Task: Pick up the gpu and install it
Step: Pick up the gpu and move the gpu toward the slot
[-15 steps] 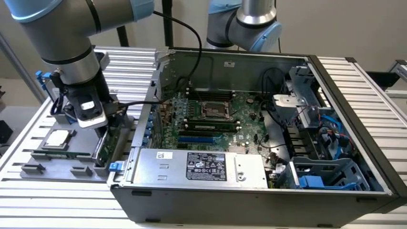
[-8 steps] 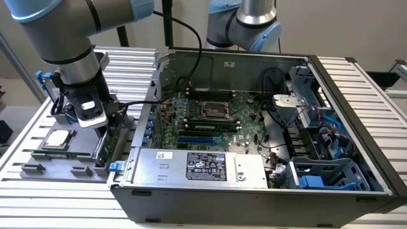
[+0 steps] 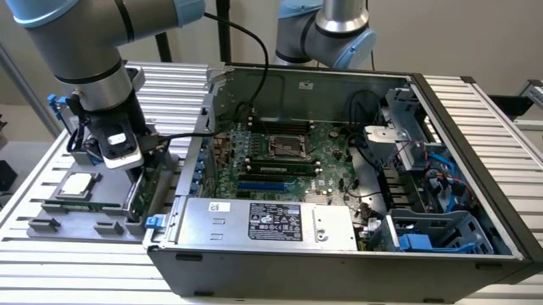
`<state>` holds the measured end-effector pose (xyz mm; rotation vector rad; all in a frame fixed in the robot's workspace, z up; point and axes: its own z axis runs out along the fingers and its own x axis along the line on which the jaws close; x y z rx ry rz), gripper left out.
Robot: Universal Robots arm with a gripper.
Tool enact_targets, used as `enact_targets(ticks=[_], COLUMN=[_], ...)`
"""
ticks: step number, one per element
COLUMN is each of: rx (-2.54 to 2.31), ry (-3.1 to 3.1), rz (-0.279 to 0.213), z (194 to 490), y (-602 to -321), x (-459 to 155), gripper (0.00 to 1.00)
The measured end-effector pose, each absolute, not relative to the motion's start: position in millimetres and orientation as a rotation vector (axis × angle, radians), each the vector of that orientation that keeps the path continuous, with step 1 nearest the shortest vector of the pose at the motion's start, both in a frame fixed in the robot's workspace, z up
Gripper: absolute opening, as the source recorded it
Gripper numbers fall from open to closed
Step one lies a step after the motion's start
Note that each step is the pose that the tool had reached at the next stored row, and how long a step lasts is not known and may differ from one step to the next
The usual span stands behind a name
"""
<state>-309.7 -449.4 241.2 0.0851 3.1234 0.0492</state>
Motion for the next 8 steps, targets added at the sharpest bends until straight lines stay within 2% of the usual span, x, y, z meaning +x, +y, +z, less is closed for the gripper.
enact_targets(ticks=[8], rx=[0.085], ry=[3.123], rz=[0.049], z=[259], y=[-449], x=[-310], gripper=[0.0])
